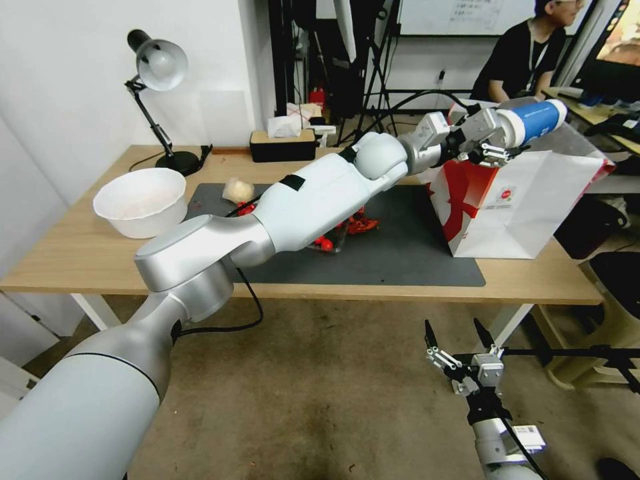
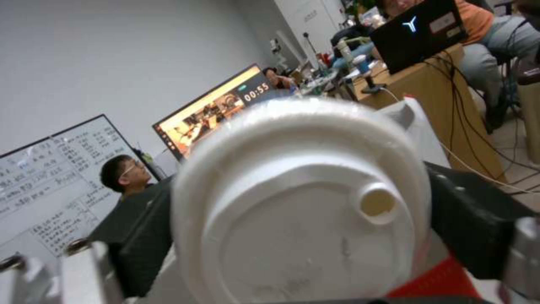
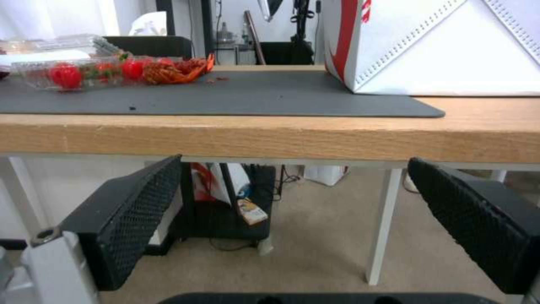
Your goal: Pick up the trash from the table and place it into the takeout bag.
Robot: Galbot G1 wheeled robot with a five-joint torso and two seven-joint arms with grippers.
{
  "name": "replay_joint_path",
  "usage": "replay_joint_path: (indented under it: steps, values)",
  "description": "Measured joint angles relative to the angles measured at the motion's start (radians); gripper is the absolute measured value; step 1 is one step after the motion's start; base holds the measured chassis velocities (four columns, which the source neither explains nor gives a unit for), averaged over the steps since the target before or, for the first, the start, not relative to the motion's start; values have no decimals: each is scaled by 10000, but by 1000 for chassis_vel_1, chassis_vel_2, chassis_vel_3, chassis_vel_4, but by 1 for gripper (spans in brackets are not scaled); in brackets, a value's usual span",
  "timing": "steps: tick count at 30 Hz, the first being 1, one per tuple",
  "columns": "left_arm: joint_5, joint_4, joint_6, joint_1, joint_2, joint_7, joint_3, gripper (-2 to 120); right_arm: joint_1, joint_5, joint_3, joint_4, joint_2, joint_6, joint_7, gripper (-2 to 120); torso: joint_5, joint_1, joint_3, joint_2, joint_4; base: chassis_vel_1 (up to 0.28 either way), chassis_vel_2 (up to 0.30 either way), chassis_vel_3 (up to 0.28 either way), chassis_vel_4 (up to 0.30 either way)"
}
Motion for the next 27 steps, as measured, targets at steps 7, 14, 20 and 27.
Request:
replay_joint_path:
  steps: [7,14,20,27]
  values:
    - [-3,2,32,-1,4,-34,-63,100,-11,-1,-3,0,18,1,-4,100,0,0,0,0,1,0,0,0,0]
    - [-7,17,65,0,4,-112,-109,100,-26,0,7,0,23,8,-6,100,0,1,0,0,1,0,0,0,0]
    - [-7,-9,84,34,4,-150,-170,100,-32,0,14,0,24,11,-6,100,0,0,-1,0,0,0,0,0,0]
    - [4,-304,269,262,101,-367,-472,100,-48,1,27,5,26,35,-7,100,0,0,0,0,-2,0,0,0,0]
